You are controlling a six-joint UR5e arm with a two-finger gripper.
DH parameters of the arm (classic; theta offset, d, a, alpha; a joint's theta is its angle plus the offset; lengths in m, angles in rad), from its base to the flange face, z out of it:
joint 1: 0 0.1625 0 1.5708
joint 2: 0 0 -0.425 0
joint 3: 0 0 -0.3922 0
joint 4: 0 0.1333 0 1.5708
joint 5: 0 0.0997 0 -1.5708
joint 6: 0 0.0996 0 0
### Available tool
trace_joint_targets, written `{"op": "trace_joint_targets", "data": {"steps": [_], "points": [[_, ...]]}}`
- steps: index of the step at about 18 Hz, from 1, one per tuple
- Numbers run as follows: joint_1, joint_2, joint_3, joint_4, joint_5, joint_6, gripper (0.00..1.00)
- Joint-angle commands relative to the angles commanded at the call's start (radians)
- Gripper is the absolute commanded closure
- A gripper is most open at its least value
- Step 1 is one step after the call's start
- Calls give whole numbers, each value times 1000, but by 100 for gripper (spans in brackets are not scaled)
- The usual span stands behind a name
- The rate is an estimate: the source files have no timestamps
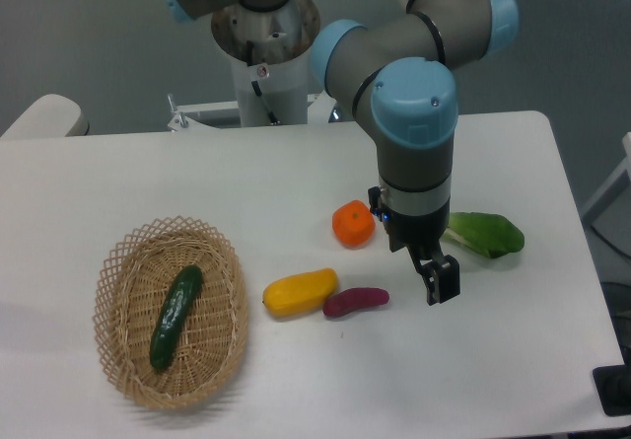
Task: Pick up the cucumber from the basket
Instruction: 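Move the open gripper over the wicker basket above the green cucumber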
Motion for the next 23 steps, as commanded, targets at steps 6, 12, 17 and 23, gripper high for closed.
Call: {"op": "trace_joint_targets", "data": {"steps": [6,12,17,23], "points": [[-18,2,-5,-2,3,-17,0],[-86,2,-49,5,-12,-125,0],[-216,-6,-69,9,-6,-488,0],[-337,-15,-123,14,0,-862,0]]}}
